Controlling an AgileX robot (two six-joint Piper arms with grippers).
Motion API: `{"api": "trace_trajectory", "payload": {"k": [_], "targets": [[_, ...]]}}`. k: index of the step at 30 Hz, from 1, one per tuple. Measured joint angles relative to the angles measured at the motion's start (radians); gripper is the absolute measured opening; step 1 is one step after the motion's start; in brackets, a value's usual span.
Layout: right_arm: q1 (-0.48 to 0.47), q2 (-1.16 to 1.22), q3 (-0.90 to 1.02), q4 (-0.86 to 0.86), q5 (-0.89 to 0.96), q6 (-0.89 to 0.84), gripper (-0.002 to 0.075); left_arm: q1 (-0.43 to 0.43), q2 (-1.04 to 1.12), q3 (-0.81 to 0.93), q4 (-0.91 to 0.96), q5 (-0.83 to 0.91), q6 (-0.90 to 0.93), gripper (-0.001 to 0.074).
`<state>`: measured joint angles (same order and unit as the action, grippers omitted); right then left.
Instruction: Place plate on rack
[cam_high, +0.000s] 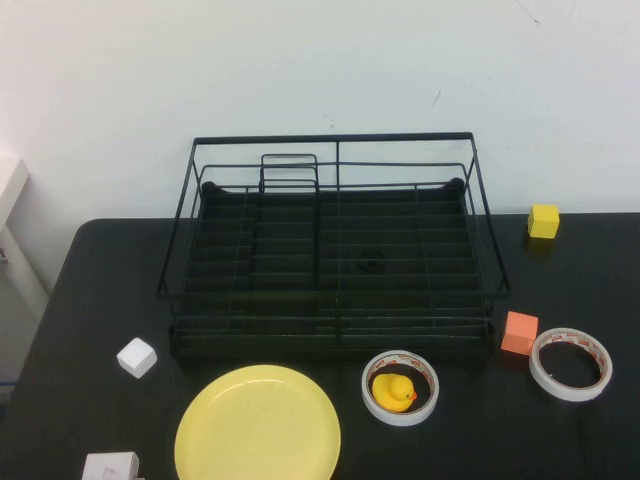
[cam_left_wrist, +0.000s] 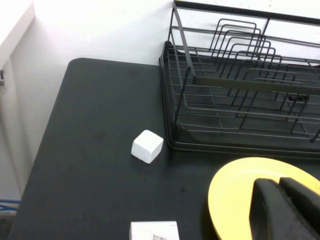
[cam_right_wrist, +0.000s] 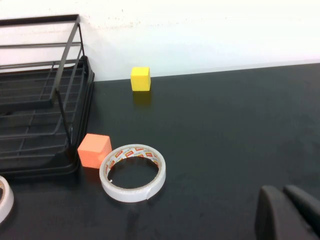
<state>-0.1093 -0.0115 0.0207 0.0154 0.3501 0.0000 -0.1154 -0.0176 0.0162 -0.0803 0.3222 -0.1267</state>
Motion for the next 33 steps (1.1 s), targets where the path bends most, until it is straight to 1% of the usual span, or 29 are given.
{"api": "trace_trajectory", "payload": {"k": [26,33], "targets": [[0.000,0.000,0.000,-0.003,0.000,0.000,0.0000,0.000,0.000,0.000,-0.001,0.000,0.007,-0.0003],[0.000,0.000,0.000,-0.095,-0.013,-0.005,0.0000,0.000,0.000,0.000,-0.095,-0.011,0.007,-0.0003]]}}
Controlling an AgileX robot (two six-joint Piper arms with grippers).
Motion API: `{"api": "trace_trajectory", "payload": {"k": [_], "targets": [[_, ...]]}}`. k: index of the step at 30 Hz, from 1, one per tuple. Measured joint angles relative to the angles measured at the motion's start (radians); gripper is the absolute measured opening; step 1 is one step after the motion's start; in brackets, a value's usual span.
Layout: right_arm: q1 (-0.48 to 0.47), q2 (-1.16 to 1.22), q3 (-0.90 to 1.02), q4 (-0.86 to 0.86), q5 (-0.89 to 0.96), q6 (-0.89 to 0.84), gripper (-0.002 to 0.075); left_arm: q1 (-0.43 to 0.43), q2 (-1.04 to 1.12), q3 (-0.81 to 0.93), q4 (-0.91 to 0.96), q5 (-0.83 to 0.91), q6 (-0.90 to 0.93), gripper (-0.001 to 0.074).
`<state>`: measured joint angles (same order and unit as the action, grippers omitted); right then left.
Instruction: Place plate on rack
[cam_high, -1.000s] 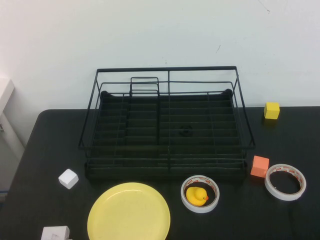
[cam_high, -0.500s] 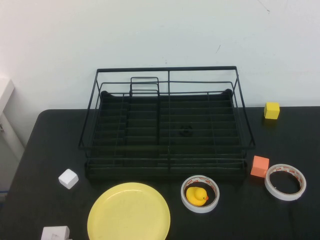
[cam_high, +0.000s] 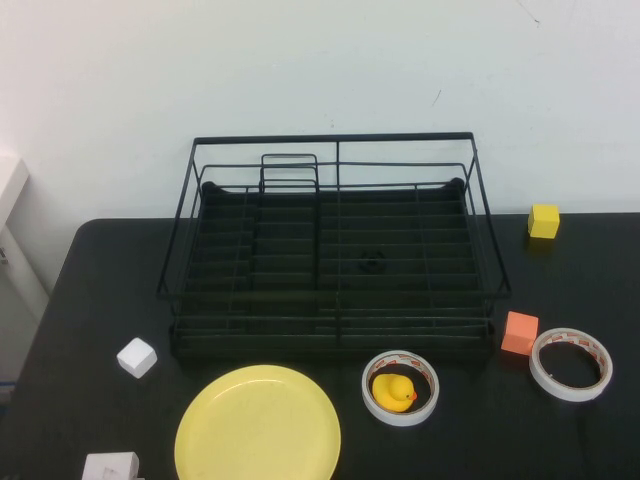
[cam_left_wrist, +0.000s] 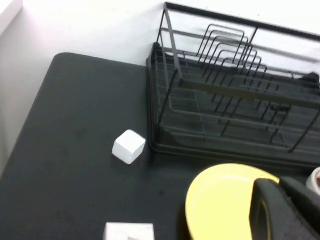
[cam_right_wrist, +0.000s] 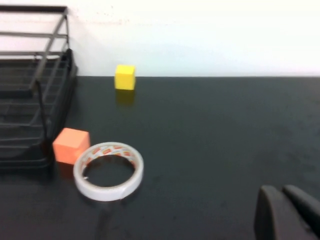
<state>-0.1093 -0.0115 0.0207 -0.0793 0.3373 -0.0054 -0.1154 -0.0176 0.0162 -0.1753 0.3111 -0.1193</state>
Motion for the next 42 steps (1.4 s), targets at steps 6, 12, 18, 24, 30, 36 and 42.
{"api": "trace_trajectory", "payload": {"k": [6,12,18,24,30,36,42], "targets": [[0.000,0.000,0.006,-0.033,-0.061,0.000,0.0000,0.000,0.000,0.004,-0.032,-0.049,0.000,-0.0002],[0.000,0.000,0.006,-0.037,-0.148,-0.003,0.0000,0.000,0.000,0.004,-0.035,-0.121,0.000,-0.0002],[0.000,0.000,0.006,-0.080,-0.343,-0.011,0.0000,0.000,0.000,0.004,-0.035,-0.330,0.004,-0.0003],[0.000,0.000,0.006,-0.100,-0.613,-0.015,0.0000,0.000,0.000,0.004,-0.041,-0.645,0.004,-0.0003],[0.000,0.000,0.006,-0.099,-0.804,-0.010,0.0000,0.000,0.000,0.004,-0.047,-0.784,0.004,-0.0003],[0.000,0.000,0.006,-0.015,-0.803,-0.042,0.0000,0.000,0.000,0.004,-0.047,-0.789,-0.172,-0.0002],[0.000,0.000,-0.043,0.014,-0.691,-0.112,0.0000,0.000,0.000,-0.079,-0.049,-0.503,-0.184,-0.0002]]}}
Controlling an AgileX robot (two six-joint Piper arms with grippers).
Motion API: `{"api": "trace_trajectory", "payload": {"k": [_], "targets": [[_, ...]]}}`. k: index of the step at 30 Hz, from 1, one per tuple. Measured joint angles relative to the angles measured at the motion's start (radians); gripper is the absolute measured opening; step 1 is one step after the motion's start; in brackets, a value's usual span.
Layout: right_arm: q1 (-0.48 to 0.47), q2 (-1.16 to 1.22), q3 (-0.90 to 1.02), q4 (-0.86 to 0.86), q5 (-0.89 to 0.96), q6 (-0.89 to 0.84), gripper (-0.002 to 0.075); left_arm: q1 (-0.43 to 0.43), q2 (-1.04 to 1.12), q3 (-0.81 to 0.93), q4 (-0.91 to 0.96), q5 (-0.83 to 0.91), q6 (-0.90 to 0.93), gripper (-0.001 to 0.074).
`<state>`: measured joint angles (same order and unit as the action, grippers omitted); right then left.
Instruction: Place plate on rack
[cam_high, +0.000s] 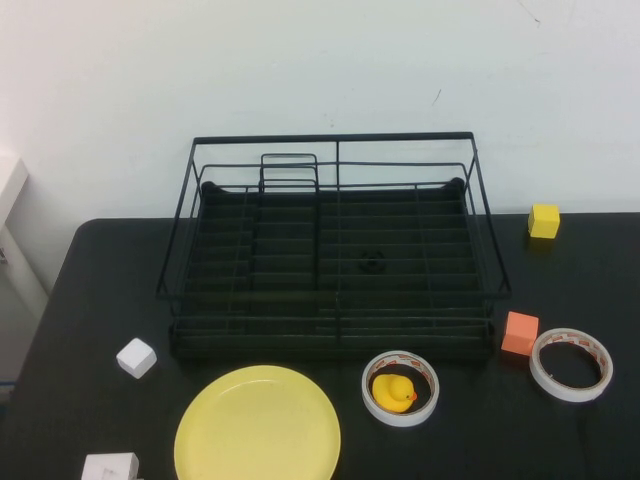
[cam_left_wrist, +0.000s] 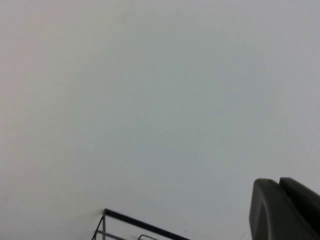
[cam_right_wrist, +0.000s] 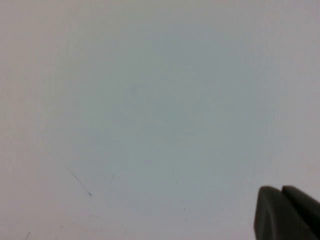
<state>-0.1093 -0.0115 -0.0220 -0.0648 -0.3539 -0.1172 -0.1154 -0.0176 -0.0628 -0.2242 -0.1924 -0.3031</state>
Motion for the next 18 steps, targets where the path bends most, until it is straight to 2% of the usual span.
{"api": "trace_trajectory", "payload": {"k": [3,7,12,15,18], "targets": [[0.000,0.000,-0.113,0.000,0.171,-0.025,0.0000,0.000,0.018,-0.125,0.000,0.131,0.047,-0.0002],[0.000,0.043,-0.263,-0.008,0.374,-0.088,0.0000,0.000,0.148,-0.278,0.016,0.295,0.143,-0.0002],[0.000,0.193,-0.359,0.000,0.597,-0.133,0.0000,0.000,0.335,-0.347,0.009,0.440,0.184,-0.0003],[0.000,0.303,-0.361,0.121,0.723,-0.156,0.0000,0.000,0.462,-0.348,-0.027,0.510,0.165,-0.0002],[0.000,0.416,-0.361,0.311,0.813,-0.306,-0.0001,0.000,0.622,-0.348,-0.086,0.565,0.153,-0.0002]]}}
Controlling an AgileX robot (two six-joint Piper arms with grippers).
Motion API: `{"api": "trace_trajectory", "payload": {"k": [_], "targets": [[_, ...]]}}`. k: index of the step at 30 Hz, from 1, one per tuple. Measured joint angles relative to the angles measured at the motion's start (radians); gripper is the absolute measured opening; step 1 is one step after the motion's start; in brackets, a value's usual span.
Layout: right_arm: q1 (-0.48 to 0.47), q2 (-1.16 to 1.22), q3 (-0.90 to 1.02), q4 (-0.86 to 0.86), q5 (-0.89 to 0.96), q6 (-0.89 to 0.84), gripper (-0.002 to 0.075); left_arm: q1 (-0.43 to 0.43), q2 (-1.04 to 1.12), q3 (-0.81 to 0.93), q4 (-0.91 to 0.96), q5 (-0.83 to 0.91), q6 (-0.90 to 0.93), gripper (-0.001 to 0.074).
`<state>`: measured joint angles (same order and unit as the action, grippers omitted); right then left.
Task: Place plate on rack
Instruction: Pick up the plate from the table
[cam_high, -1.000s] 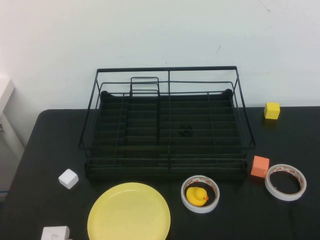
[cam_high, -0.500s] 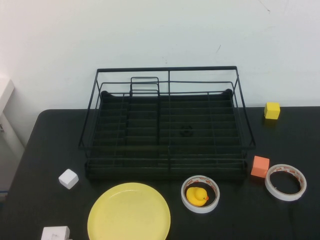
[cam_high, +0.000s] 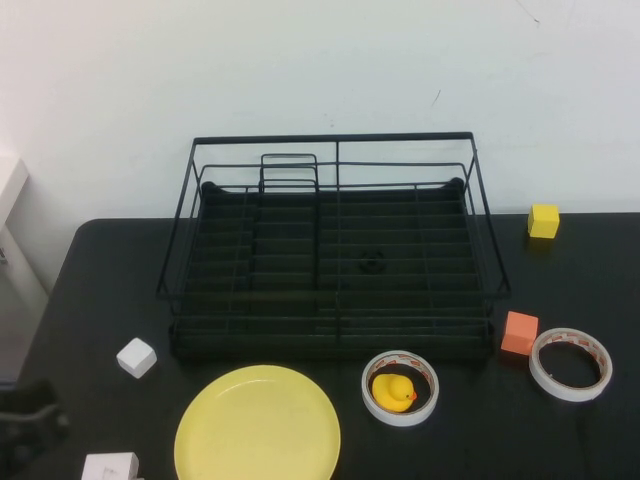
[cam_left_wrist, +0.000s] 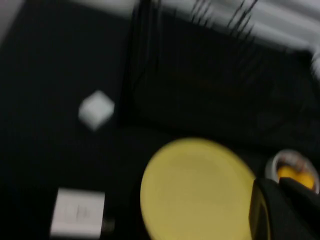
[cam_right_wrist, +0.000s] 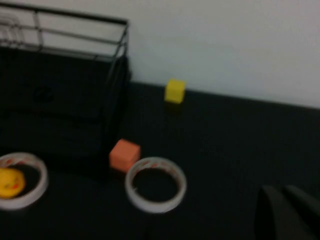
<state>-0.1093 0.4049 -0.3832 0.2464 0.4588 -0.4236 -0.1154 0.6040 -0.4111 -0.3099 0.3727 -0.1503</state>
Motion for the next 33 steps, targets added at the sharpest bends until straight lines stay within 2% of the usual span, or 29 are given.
{"api": "trace_trajectory", "payload": {"k": [4,7,14,17,21,24,26,33], "targets": [[0.000,0.103,0.000,0.257,0.071,-0.301,-0.0001,0.000,0.209,-0.048,-0.048,0.088,0.004,-0.0002],[0.000,0.161,0.000,0.337,0.132,-0.466,-0.0001,0.000,0.356,-0.126,-0.055,0.177,0.040,-0.0003],[0.000,0.243,0.000,0.403,0.163,-0.573,-0.0002,0.000,0.689,-0.320,-0.057,0.330,0.066,0.0011],[0.000,0.243,0.000,0.411,0.163,-0.576,-0.0002,0.000,0.788,-0.376,-0.064,0.333,0.107,0.0106],[0.000,0.243,0.000,0.424,0.163,-0.578,-0.0002,0.000,0.915,-0.439,-0.123,0.265,0.242,0.0330],[0.000,0.243,0.000,0.434,0.163,-0.580,-0.0002,0.000,1.012,-0.489,-0.149,0.222,0.350,0.0458],[0.000,0.243,0.000,0.434,0.163,-0.580,-0.0002,0.000,1.062,-0.506,-0.155,0.195,0.388,0.0480],[0.000,0.243,0.000,0.439,0.160,-0.585,-0.0002,-0.010,1.191,-0.512,-0.133,0.125,0.442,0.0471]]}}
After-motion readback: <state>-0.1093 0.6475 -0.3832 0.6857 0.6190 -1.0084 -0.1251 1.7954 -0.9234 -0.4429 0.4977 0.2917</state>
